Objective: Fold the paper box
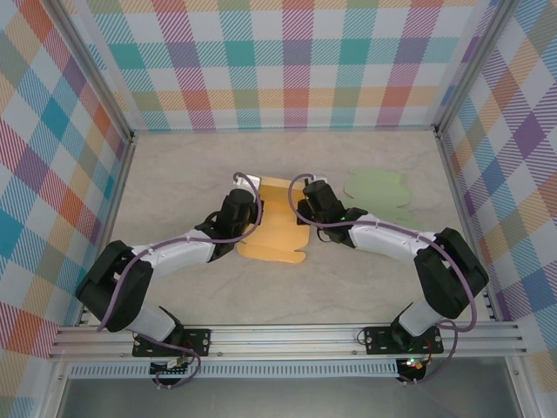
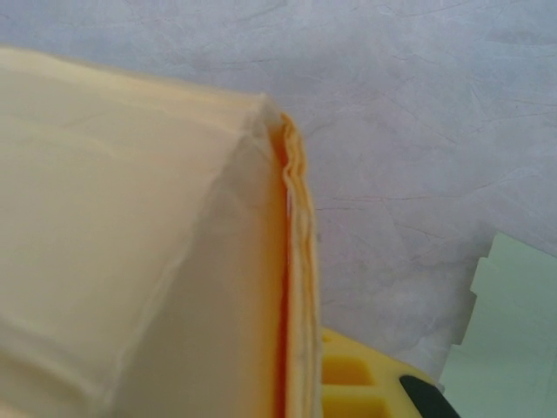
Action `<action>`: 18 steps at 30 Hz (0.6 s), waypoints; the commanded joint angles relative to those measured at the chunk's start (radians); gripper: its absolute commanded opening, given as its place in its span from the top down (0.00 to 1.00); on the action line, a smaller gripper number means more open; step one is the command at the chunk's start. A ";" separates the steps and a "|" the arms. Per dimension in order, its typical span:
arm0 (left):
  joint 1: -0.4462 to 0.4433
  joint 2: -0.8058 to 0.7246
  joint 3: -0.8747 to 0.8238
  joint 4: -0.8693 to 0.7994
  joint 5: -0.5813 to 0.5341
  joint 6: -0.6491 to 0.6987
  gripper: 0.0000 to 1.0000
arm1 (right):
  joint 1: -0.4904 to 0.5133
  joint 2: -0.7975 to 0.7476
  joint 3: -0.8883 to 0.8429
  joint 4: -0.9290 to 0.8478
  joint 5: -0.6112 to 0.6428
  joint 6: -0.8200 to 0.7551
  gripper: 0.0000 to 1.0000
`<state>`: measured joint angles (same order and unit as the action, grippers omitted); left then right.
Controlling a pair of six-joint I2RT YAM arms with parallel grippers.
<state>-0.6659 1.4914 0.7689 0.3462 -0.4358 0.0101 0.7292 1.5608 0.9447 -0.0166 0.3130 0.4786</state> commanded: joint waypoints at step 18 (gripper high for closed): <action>0.023 0.067 0.118 -0.110 -0.365 -0.410 0.92 | 0.108 0.121 0.177 -0.081 0.030 0.115 1.00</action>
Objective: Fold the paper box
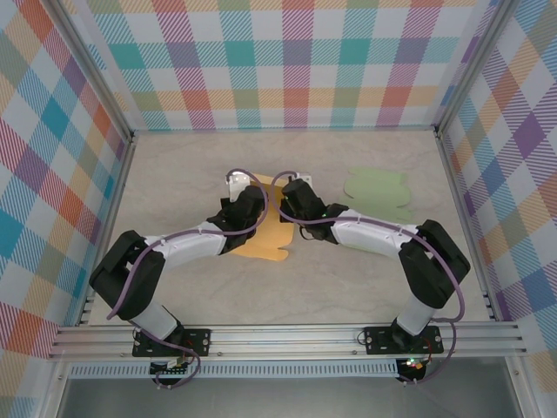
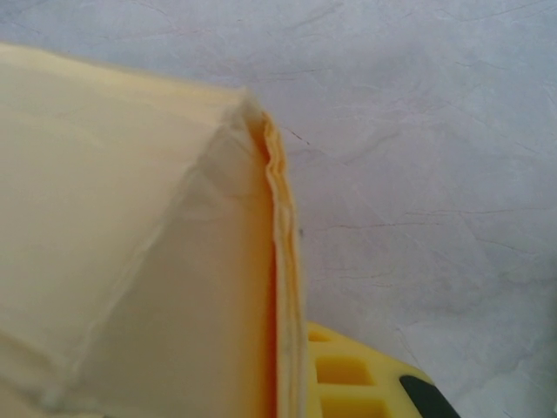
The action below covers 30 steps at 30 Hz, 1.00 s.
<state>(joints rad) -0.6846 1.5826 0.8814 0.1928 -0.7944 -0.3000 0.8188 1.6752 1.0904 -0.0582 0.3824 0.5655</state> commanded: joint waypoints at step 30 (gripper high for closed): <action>0.019 -0.211 -0.162 0.014 0.042 -0.110 0.86 | 0.016 0.040 0.064 -0.085 -0.110 0.093 1.00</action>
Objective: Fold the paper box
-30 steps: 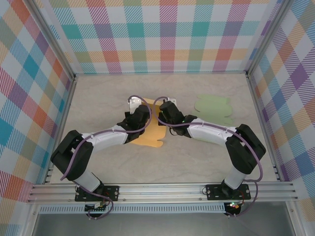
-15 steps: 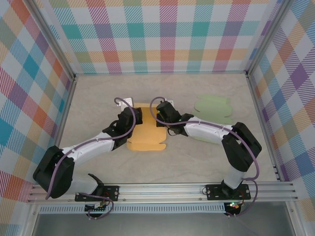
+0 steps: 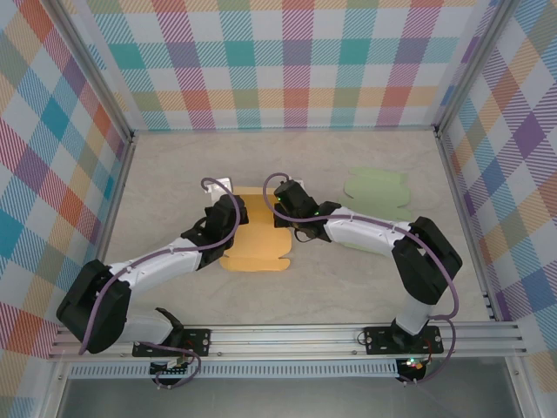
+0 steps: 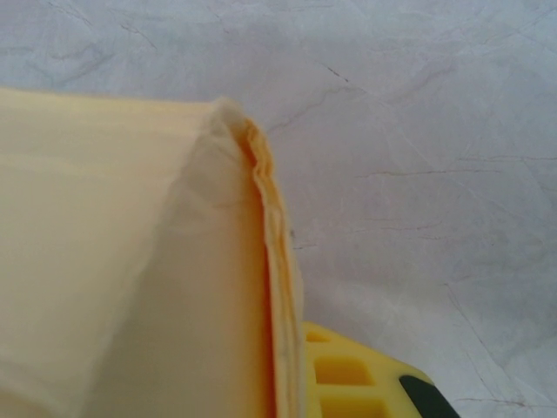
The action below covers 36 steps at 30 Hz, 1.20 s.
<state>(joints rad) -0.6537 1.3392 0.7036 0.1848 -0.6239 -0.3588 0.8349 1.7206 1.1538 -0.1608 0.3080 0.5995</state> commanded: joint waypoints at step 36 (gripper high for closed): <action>-0.027 -0.432 0.073 -0.517 0.084 -0.157 0.00 | -0.141 0.153 0.415 -0.788 -0.222 -0.276 1.00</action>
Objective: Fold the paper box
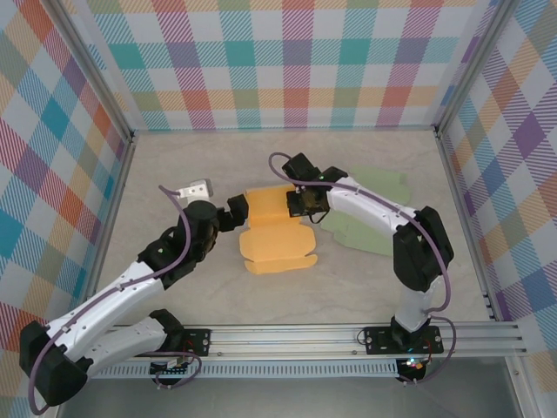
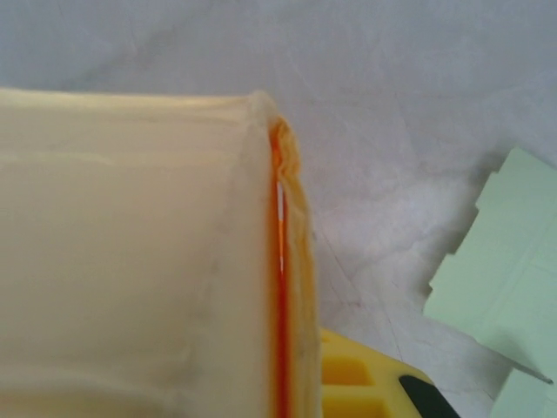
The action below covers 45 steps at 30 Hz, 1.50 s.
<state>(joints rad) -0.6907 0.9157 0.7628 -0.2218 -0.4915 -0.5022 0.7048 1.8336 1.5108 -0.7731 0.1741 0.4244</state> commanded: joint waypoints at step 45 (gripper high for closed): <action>0.134 0.012 -0.094 0.005 0.076 -0.064 0.00 | -0.033 0.839 0.904 -0.577 0.172 -0.327 0.97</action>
<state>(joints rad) -0.5686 0.9382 0.6765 -0.2356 -0.4232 -0.5613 0.6773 2.6026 2.4619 -1.4220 0.2848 0.0959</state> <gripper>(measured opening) 0.997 0.098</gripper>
